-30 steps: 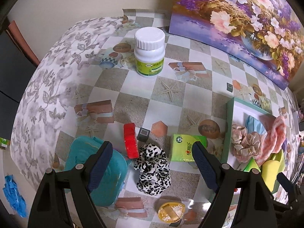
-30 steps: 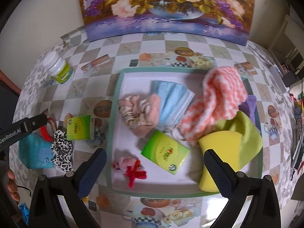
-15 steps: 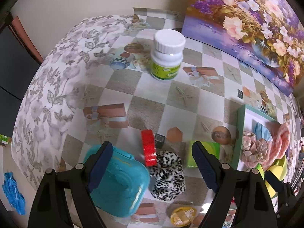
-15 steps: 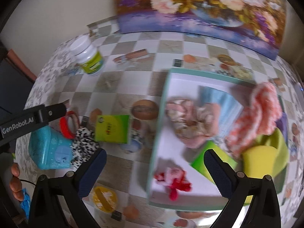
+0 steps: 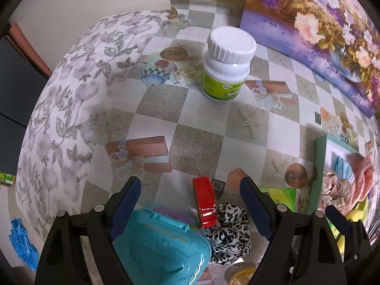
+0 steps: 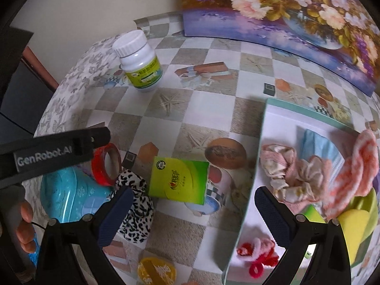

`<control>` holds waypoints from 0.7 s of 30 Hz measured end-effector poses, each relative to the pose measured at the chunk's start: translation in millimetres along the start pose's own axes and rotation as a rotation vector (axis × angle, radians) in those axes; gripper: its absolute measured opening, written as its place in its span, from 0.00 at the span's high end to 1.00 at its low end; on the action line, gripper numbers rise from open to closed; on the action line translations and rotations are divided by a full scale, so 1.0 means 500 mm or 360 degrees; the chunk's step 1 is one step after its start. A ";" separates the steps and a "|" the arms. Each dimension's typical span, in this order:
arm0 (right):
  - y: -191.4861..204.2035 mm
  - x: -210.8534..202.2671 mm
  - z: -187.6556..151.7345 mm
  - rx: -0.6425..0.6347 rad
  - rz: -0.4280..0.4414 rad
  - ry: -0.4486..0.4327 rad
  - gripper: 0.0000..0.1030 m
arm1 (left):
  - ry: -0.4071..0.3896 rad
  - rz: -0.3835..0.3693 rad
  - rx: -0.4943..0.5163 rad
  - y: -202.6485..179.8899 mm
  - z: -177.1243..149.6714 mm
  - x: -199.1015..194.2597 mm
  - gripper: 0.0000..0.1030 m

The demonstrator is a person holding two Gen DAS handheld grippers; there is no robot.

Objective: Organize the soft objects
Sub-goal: 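Withdraw both grippers from the tray back over the pile, then grasp the green tissue pack with the right gripper while the left grasps the red hair tie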

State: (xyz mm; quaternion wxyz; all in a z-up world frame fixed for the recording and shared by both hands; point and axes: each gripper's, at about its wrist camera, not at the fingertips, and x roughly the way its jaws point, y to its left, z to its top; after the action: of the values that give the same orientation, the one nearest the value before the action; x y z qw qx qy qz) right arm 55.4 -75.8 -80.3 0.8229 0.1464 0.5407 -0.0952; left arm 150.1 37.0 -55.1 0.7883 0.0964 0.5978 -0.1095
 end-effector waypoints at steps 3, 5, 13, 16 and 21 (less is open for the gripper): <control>0.006 0.017 0.003 -0.0009 0.0004 0.0025 0.00 | 0.0031 -0.0004 0.0032 -0.003 0.000 0.015 0.17; 0.008 0.024 0.004 -0.0012 0.0005 0.0035 0.01 | 0.0048 -0.0009 0.0038 -0.003 -0.001 0.023 0.17; 0.015 0.050 0.005 -0.0017 0.0012 0.0071 0.02 | 0.0078 0.0008 0.0076 -0.010 0.000 0.043 0.17; 0.011 0.059 0.007 -0.0004 0.0013 0.0084 0.02 | 0.0084 0.0016 0.0088 -0.011 0.003 0.049 0.19; 0.006 0.068 0.009 0.0014 0.0017 0.0090 0.06 | 0.0097 0.0011 0.0094 -0.007 0.008 0.058 0.28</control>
State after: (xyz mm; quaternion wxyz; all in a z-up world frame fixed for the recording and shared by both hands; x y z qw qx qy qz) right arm 73.9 -74.4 -109.6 0.8072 0.1554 0.5624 -0.0890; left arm 160.2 31.0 -81.8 0.7669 0.1249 0.6177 -0.1214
